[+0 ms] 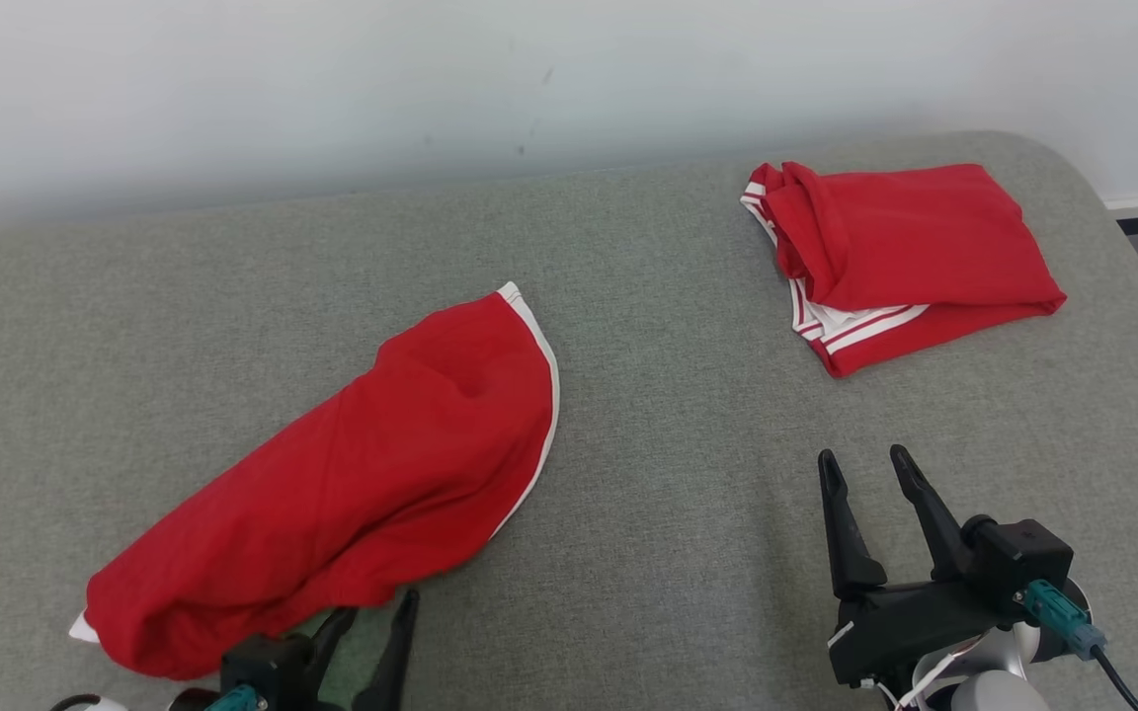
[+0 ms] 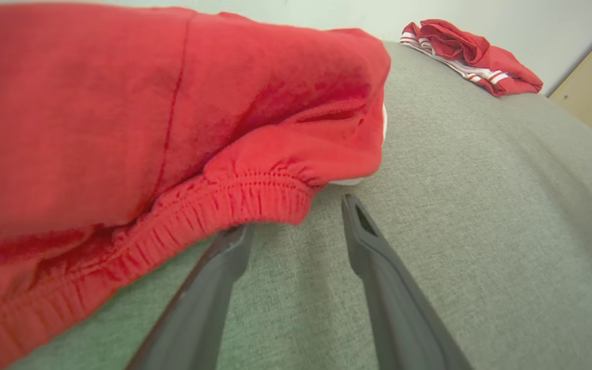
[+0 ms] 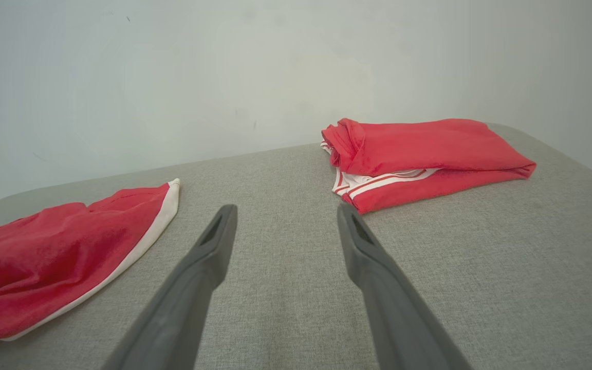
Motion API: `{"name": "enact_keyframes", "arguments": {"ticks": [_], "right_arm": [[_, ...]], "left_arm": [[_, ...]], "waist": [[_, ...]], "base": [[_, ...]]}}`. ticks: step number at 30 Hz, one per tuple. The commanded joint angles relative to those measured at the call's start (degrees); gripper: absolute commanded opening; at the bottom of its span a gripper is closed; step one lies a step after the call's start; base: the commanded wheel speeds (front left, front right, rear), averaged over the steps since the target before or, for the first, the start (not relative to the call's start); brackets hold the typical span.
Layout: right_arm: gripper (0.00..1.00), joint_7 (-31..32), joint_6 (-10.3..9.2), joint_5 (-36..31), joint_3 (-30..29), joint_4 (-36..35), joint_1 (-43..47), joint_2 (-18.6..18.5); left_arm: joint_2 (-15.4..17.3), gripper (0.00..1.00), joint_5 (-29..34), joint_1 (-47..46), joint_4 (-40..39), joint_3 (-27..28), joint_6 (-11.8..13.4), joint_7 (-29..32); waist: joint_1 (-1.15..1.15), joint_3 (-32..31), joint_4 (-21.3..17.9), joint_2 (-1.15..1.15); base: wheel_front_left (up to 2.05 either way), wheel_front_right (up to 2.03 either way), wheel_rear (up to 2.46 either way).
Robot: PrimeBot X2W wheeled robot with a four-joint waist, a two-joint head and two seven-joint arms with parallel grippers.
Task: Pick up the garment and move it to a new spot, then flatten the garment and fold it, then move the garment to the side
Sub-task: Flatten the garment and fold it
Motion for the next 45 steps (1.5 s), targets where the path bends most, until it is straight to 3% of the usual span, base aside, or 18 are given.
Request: {"name": "enact_keyframes", "arguments": {"ticks": [1, 2, 13, 17, 26, 32, 36, 45], "right_arm": [[1.00, 0.03, -0.04, -0.16, -0.07, -0.08, -0.19, -0.12], [1.00, 0.04, -0.04, -0.23, -0.17, -0.09, -0.08, -0.13], [1.00, 0.06, -0.04, -0.16, -0.56, -0.02, 0.97, -0.10], [1.00, -0.10, -0.04, 0.00, -0.91, 0.16, 1.44, -0.02], [1.00, -0.76, -0.04, 0.62, -1.42, 1.03, 2.29, 0.36], [1.00, -0.98, -0.04, 0.60, -1.62, 1.62, 2.25, 0.60], [1.00, -1.09, -0.04, 0.65, -1.59, 2.12, 2.35, 0.57], [1.00, -0.44, -0.04, 1.17, -0.91, 2.49, 2.57, 0.03]], "left_arm": [[0.13, 0.05, 0.77, 0.49, -0.22, 0.46, -0.10, -0.32], [-0.01, 0.00, 1.37, 0.73, -0.75, 1.08, -0.36, -0.32], [-0.17, 0.00, 5.53, 4.43, -4.87, 6.30, -1.48, -0.31], [1.70, 0.00, 5.51, 6.36, -6.93, 6.69, -1.44, 0.07], [8.08, 0.00, 5.20, 12.64, -18.29, 7.71, 1.38, 6.79], [10.31, 0.00, 4.24, 18.22, -25.07, 8.59, 4.41, 9.89], [10.79, 0.00, 3.57, 20.29, -26.00, 9.35, 5.43, 9.80], [8.86, 0.00, 1.55, 21.34, -20.83, 9.00, 4.70, 7.88]], "waist": [[0.00, -0.09, 0.19, 0.00], [0.00, -0.20, 0.43, 0.00], [0.00, -1.20, 4.06, 0.00], [0.00, -1.63, 6.06, 0.00], [0.00, -2.56, 11.37, 0.00], [0.00, -2.88, 14.00, 0.00], [0.00, -3.42, 14.94, 0.00], [0.00, -4.79, 15.58, 0.00]], "base": [[0.00, 0.00, 0.00], [0.00, 0.00, 0.00], [0.00, 0.00, 0.00], [0.00, 0.00, 0.00], [0.00, 0.00, 0.00], [0.00, 0.00, 0.00], [0.00, 0.00, 0.00], [0.00, 0.00, 0.00]]}}
